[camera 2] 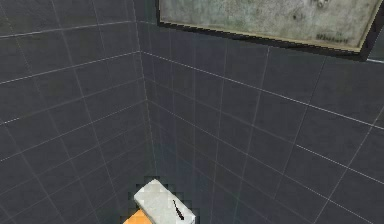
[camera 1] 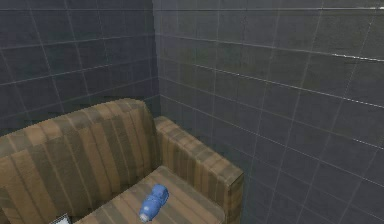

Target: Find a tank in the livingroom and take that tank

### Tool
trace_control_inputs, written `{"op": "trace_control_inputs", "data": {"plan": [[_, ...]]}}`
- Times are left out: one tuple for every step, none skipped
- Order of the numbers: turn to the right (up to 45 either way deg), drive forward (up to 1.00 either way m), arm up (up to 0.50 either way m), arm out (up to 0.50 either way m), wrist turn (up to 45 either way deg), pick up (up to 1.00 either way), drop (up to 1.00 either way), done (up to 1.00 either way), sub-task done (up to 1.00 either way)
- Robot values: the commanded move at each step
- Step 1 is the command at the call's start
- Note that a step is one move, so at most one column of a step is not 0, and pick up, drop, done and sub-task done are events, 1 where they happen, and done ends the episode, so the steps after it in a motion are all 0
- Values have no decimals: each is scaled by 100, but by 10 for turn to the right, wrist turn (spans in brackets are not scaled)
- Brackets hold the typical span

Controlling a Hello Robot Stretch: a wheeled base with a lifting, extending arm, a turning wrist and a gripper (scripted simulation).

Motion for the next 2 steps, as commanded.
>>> {"op": "trace_control_inputs", "data": {"plan": [[0,0,10,0,0,0,0,0,0],[0,0,0,0,0,0,0,100,0]]}}
